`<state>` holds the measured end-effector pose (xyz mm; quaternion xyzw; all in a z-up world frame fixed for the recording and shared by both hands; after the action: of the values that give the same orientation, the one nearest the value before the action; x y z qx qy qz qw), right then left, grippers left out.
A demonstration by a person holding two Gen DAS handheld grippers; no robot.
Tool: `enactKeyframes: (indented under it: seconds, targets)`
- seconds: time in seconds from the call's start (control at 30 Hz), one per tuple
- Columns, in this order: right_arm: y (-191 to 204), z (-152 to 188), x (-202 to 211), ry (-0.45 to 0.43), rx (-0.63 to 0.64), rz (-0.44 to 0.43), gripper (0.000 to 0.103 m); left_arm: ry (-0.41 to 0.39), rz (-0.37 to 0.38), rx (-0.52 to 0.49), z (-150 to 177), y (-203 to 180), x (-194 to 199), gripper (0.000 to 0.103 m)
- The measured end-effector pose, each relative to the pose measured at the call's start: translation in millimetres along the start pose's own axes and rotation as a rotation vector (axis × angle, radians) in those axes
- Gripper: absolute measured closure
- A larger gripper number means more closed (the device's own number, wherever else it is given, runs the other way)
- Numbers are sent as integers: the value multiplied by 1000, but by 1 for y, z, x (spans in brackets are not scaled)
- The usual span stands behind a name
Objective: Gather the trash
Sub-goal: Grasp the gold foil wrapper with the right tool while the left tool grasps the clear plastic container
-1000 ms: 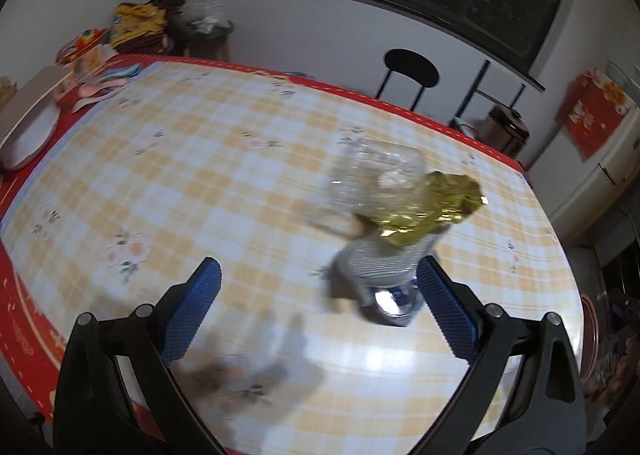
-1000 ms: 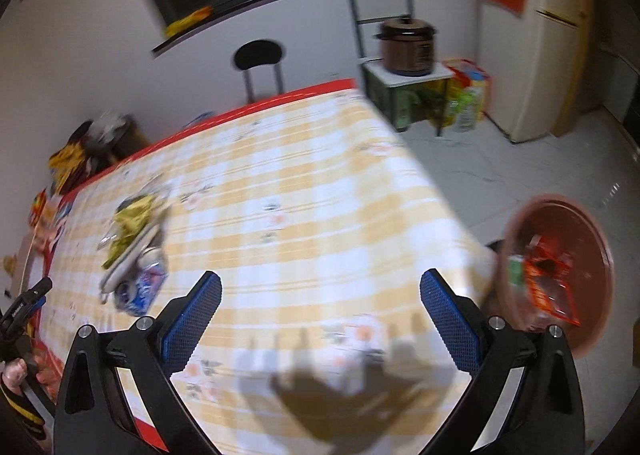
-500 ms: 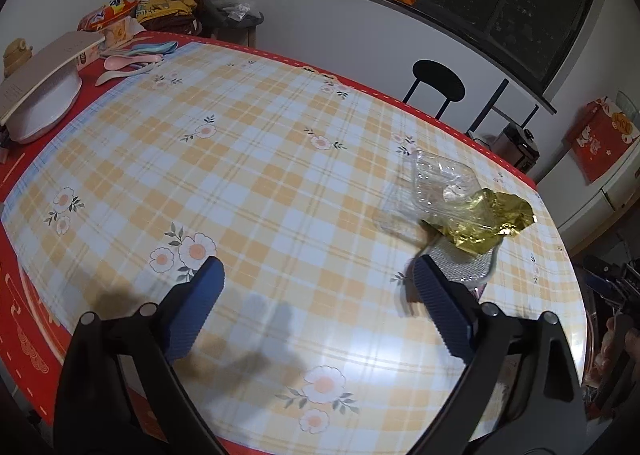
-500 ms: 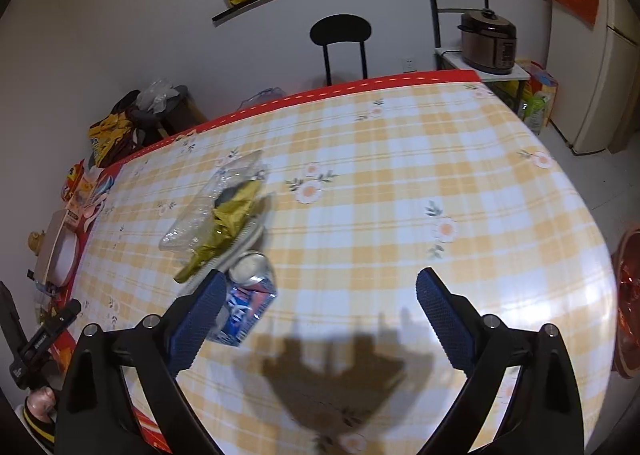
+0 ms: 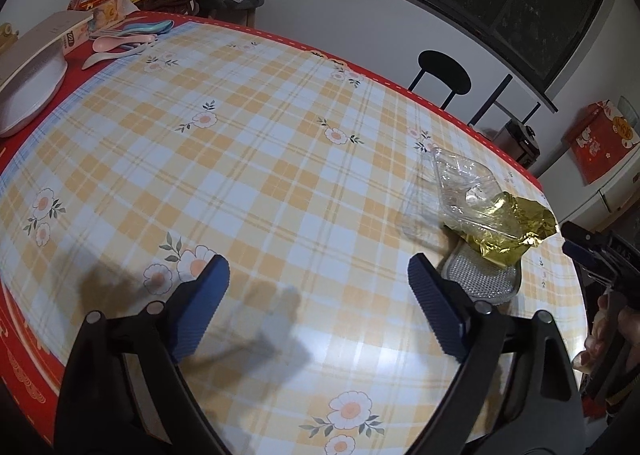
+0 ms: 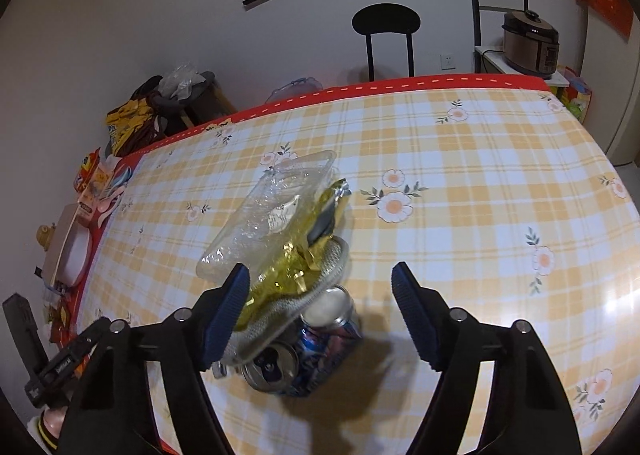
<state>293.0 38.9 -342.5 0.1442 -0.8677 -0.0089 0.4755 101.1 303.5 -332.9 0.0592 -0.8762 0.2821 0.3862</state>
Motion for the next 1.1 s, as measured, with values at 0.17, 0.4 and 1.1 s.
enactKeyframes:
  seconds: [0.17,0.4,1.1]
  targets:
    - [4,-6,-22,30,-71,-20,41,14,11,-10,-5,-3,-10,16]
    - [0,-4,-50,94,-185,-34,68,53,74,-4,-22,-20,-40,29]
    - [-7,-1,-55,100,-190,-27,84,280,383,274,-36,-113,-173,50]
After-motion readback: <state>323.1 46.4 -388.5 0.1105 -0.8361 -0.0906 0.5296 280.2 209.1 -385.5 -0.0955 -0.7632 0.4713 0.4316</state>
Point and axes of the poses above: each gripper's, at about its wrist camera, not at the fingertips, and x roughly against the way its jaws point, y to its left, z to its underside, the point moved 10 cm from there along -x, roughly the way its jaws point, and after that the axes turned 13 degrees about z, right-handed, at the moved point
